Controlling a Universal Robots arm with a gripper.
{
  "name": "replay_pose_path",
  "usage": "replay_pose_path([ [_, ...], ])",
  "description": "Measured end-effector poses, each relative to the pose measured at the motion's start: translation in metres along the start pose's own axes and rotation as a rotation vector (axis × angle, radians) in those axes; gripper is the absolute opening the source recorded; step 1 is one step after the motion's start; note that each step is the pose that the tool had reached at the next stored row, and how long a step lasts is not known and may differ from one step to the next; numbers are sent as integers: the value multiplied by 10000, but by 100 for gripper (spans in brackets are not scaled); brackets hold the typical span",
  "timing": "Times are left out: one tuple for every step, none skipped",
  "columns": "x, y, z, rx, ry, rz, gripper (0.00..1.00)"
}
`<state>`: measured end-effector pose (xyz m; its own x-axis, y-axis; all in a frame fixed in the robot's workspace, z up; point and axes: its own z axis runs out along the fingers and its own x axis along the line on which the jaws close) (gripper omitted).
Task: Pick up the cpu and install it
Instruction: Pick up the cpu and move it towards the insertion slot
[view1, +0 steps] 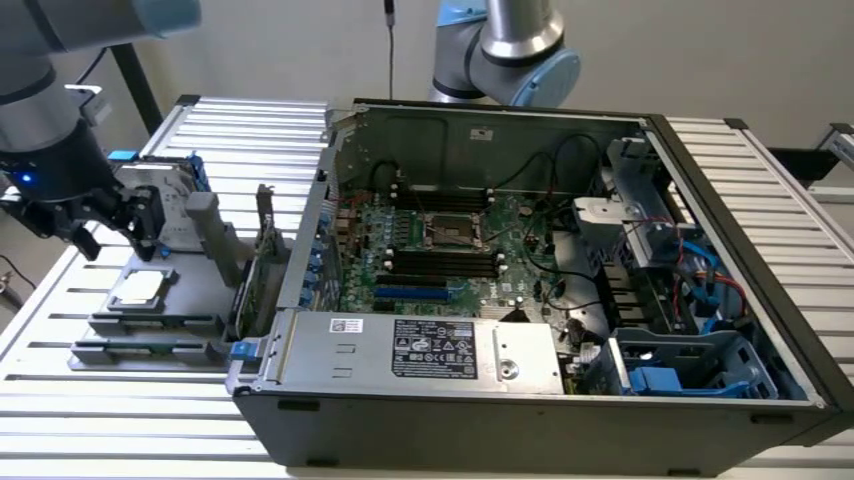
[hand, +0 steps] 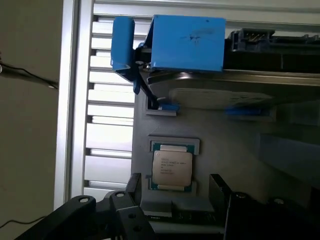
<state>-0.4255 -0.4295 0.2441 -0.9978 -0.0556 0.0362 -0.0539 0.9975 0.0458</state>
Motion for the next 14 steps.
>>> replay_pose_path([
  [0,-3,18,0,-1,-1,65],
  [-1,-5,35,0,0,0,65],
  [-2,-8,55,0,0,0,65],
  [-2,-10,73,0,-1,-1,65],
  [-3,-13,91,0,-1,0,65],
  [-4,-15,109,0,0,-1,65],
  [-4,-18,126,0,0,-1,65],
  [-5,-21,144,0,-1,-1,65],
  [-5,-24,163,-1,-1,-1,65],
  [-6,-27,180,0,-1,-1,65],
  [-6,-30,199,0,0,0,65],
  [-6,-34,217,0,0,0,65],
  [-7,-37,236,0,-1,0,65],
  [-8,-40,253,0,-1,0,65],
])
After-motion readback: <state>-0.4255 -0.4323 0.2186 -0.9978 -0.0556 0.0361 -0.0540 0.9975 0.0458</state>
